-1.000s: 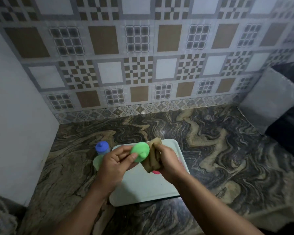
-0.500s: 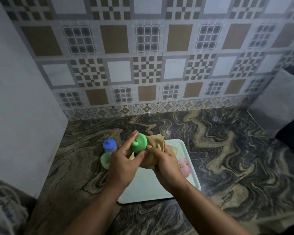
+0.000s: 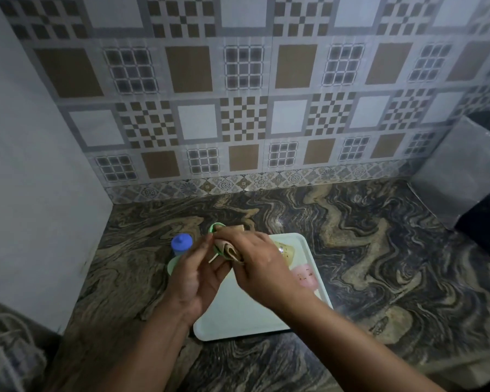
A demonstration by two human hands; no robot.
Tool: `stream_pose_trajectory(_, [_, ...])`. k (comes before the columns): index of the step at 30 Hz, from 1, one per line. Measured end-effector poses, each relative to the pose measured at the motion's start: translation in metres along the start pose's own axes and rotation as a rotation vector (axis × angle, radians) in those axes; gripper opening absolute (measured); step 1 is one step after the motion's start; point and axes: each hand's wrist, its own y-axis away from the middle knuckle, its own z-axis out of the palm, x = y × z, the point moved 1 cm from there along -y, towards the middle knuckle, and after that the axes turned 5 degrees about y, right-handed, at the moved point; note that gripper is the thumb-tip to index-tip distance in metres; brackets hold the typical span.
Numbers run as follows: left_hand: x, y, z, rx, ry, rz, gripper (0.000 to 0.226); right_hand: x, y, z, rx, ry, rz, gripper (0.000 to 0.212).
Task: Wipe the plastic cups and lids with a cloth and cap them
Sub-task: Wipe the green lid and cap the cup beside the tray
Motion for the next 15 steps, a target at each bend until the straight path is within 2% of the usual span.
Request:
stream_pose_trajectory(1, [0.003,-0.002,-0.001,0.002,-0.058,0.04,0.033,-0.004,0.003,0.003,-0.024,0.064,0.01,0.05])
stream_pose_trajectory(3, [0.009,-0.008,-0.003,-0.007,-0.182,0.107,0.045,-0.01,0.005,0.006,-0.035,-0.024,0.139,0.049])
stream_pose_trajectory(5, [0.01,-0.009,-0.007,-0.013,-0.258,0.162,0.058,-0.017,0.001,0.005,-0.076,-0.385,0.39,0.034])
stream_pose_trajectory(8, [0.008,-0.004,-0.018,-0.021,-0.322,0.216,0.075,-0.014,-0.005,-0.004,-0.091,-1.113,0.849,0.021])
stream_pose_trajectory(9, [0.008,-0.001,-0.021,-0.028,-0.345,0.227,0.077,-0.008,-0.004,-0.005,-0.053,-1.28,0.969,0.02])
stream_pose_trajectory(10, [0.008,0.001,-0.023,-0.029,-0.352,0.231,0.075,-0.004,-0.002,-0.005,0.009,-1.345,1.039,0.021])
stream_pose_trajectory(12, [0.008,0.002,-0.022,-0.056,-0.285,0.201,0.075,0.0,0.001,0.0,0.181,-1.164,0.965,0.02])
stream_pose_trajectory(13, [0.006,0.002,-0.022,-0.086,-0.264,0.188,0.079,-0.004,0.002,0.003,0.242,-1.024,0.82,0.02])
stream_pose_trajectory(15, [0.003,-0.001,-0.017,-0.103,-0.327,0.22,0.073,-0.017,0.007,0.012,0.209,-0.831,0.561,0.02])
